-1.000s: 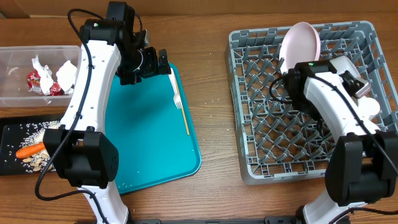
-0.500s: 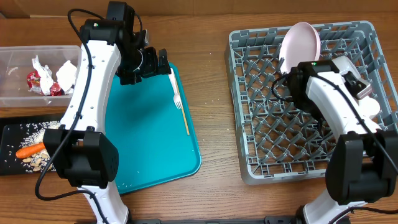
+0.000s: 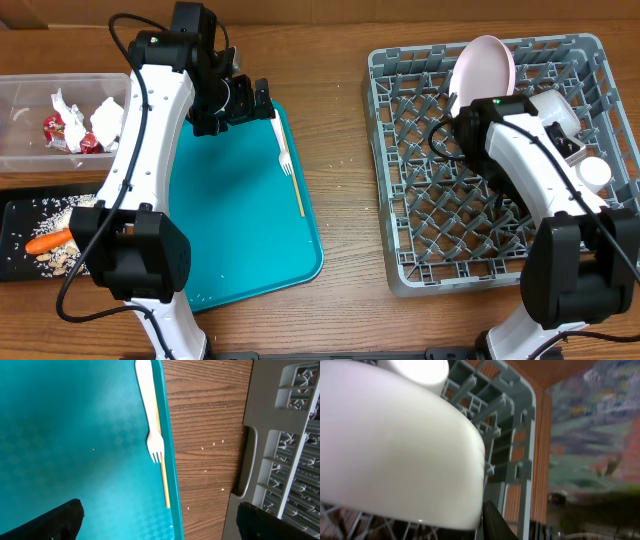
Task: Sort waste into correct bins and load items into the dishwasher rack
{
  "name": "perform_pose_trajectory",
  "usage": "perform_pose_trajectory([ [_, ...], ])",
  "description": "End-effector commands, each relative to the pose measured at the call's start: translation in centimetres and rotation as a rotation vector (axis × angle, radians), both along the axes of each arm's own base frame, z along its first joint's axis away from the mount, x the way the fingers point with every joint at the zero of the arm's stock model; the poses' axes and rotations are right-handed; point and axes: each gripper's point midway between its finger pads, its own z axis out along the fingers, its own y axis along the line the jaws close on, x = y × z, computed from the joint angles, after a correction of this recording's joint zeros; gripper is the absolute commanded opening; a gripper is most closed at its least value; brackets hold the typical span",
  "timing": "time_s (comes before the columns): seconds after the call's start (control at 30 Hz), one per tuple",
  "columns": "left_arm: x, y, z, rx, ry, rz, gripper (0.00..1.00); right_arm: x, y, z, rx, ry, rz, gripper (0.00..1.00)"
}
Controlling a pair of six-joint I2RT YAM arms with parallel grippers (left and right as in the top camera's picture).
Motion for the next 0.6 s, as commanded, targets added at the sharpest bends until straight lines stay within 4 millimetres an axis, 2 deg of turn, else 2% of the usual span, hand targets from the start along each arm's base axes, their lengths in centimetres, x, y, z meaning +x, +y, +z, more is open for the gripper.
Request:
perform_pose_trajectory([
  [0.0,0.0,0.0,1.3,0.0,-0.035,-0.003,1.0,1.3,2.0,0.5,0.148,-0.05,-0.022,0.11],
  [0.17,0.0,-0.1,1.3,0.0,-0.037,-0.003,1.0,3.3,5.8,1.9,0.439,-0.061,0.091,0.12],
  [0.33,0.0,0.0,1.2,0.003,-0.037,-0.002,1.0,4.6,10.6,4.6,0.753,-0.132,0.274,0.15],
  [0.43,0.1,0.0,1.2,0.002,-0.039,-0.002,1.0,4.4,13.2,6.1,0.914,-0.167,0.39,0.5],
  [0.47,0.1,0.0,1.3,0.002,-0.04,-0.002,1.0,4.2,13.8,6.6,0.95,-0.173,0.424,0.72],
  [0.5,0.1,0.0,1.3,0.002,-0.04,-0.002,1.0,4.0,14.1,7.0,0.967,-0.176,0.448,0.76],
  [0.57,0.1,0.0,1.3,0.002,-0.04,-0.002,1.0,3.8,13.9,7.6,0.957,-0.192,0.468,0.77],
])
